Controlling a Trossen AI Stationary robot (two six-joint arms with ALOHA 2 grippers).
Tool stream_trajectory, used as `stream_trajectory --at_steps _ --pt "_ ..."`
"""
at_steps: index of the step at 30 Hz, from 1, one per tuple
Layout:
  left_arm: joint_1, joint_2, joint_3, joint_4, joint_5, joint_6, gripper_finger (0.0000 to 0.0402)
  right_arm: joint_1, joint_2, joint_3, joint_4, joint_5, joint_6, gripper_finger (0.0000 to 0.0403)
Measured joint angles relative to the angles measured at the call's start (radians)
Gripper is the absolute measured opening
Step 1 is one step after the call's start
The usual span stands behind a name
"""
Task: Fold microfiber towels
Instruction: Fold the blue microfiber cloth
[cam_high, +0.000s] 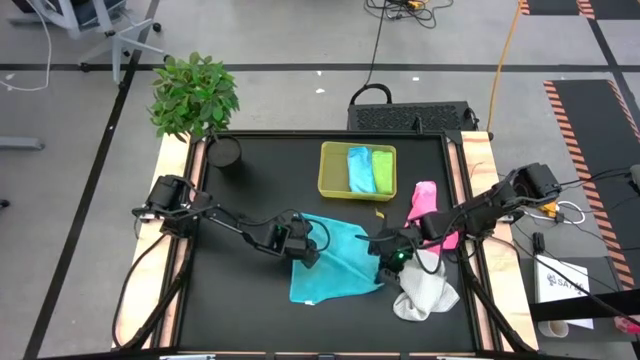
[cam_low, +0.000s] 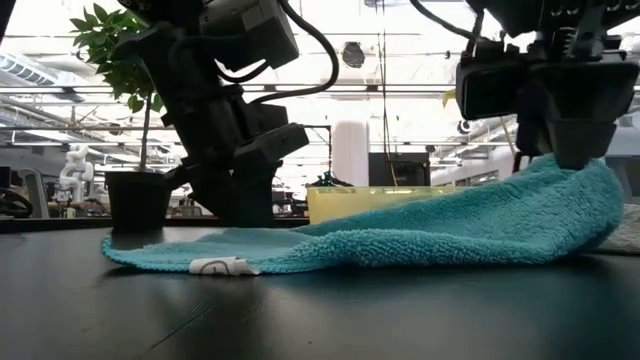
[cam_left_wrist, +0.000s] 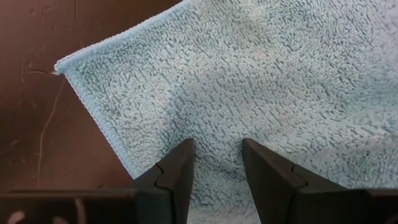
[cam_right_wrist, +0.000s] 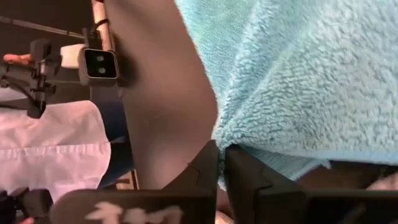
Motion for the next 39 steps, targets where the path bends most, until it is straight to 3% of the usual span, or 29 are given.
stream_trajectory --at_steps 7,11,24,27,33,39 --pt "0.001 0.0 0.0 0.0 0.0 -0.015 0.0143 -0.086 0.0 0.0 0.045 -0.029 -0.06 0.0094" --pt "0.001 0.001 -0.001 0.0 0.001 -0.019 0.0143 -0.152 -0.001 0.0 0.093 -0.103 -0.083 0.0128" --pt "0.002 0.001 -0.001 -0.002 0.003 -0.019 0.0143 -0.212 -0.107 0.0 0.066 -0.237 -0.087 0.0121" --pt "0.006 0.001 -0.001 -0.002 0.006 -0.017 0.0143 -0.247 -0.149 0.0 0.061 -0.203 -0.097 0.012" --pt "0.023 0.001 -0.001 -0.002 0.015 -0.011 0.0143 -0.264 -0.168 0.0 0.018 -0.009 -0.156 0.0117" --pt "0.023 0.001 -0.001 -0.002 0.018 -0.014 0.0143 -0.233 -0.082 0.0 -0.083 0.124 -0.106 0.0072"
